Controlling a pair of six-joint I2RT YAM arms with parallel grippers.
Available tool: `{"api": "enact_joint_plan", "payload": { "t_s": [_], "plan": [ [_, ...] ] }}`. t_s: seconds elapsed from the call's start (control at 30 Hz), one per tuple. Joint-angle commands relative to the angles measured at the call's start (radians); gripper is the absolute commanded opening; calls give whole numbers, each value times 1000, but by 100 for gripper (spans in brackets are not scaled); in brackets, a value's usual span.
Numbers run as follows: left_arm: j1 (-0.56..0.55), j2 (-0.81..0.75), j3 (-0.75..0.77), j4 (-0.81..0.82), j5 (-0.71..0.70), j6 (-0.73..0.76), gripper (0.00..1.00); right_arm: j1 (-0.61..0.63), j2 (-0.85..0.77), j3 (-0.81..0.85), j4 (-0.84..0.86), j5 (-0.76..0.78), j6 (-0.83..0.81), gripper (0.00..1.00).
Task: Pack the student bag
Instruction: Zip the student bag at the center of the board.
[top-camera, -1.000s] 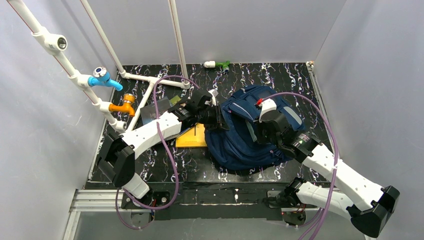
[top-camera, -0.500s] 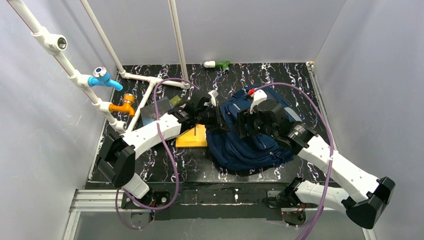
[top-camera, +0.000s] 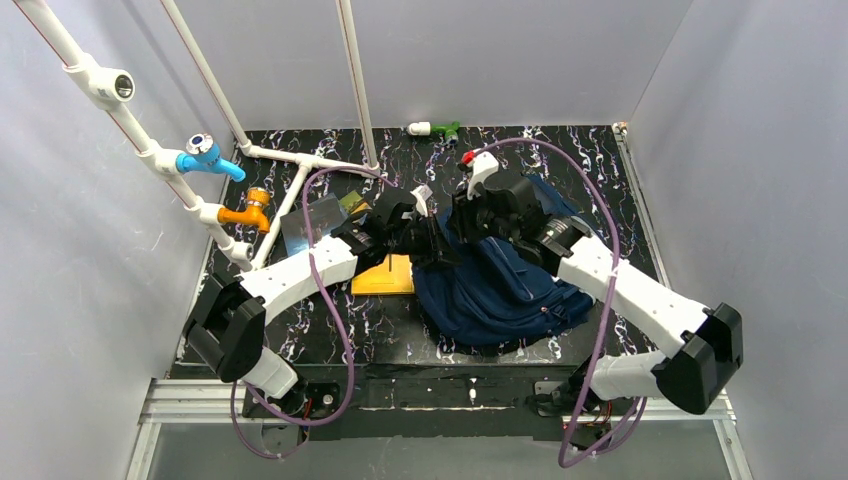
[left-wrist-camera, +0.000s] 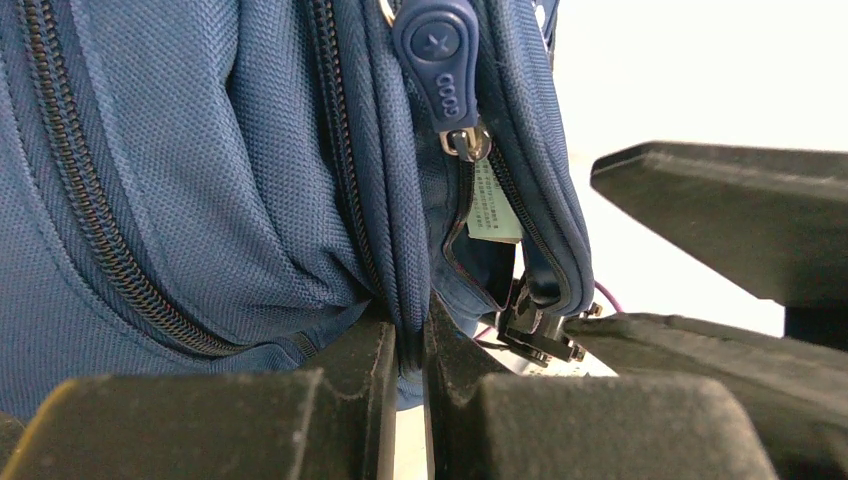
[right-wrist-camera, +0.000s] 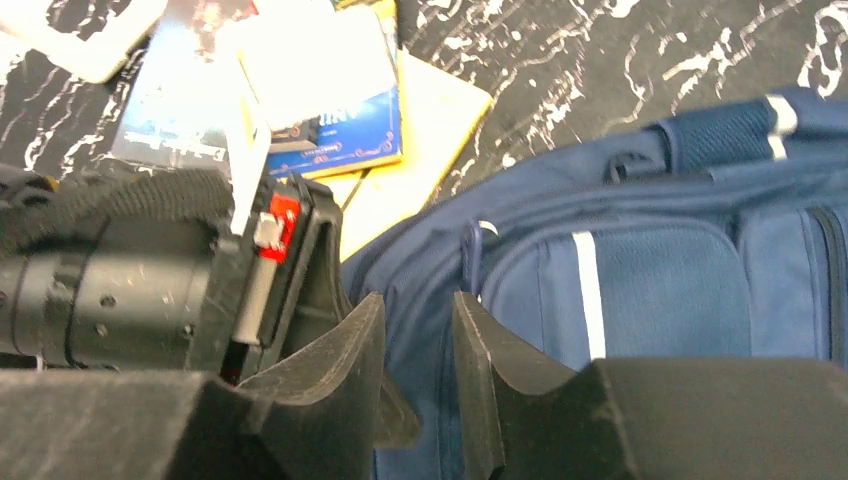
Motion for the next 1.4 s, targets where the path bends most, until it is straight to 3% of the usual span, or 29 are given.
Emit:
{"api": "enact_joint_plan", "payload": {
  "t_s": [0.0, 0.17, 0.3, 0.53, 0.73, 0.97, 1.07, 1.23, 1.37],
  "plan": [
    [-5, -72, -18, 100, 66, -24, 0, -53, 44, 65, 146, -173, -65, 39],
    [-4, -78, -4, 83, 68, -17, 0, -174, 126, 89, 164, -347, -57, 42],
    [-4, -87, -14, 93, 70, -26, 0, -205, 190, 134, 132, -497, -69, 36],
    [-5, -87, -7, 81, 74, -21, 0, -205, 221, 146, 78, -531, -79, 36],
    [-5, -95, -10, 81, 71, -19, 0, -206, 242, 155, 24, -528, -105, 25],
    [-5, -91, -9, 50, 66, -13, 0, -205, 244, 153, -3, -479, -134, 32],
    [-4, -85, -6, 55, 72, -18, 0, -205, 256, 156, 5, -490, -132, 27],
    [-4, -94, -9, 44, 57, -12, 0, -205, 249, 176, -4, -493, -108, 5],
    [-3, -118, -29, 43, 16, -8, 0, -205, 202, 149, -8, -542, -87, 1]
  ]
}}
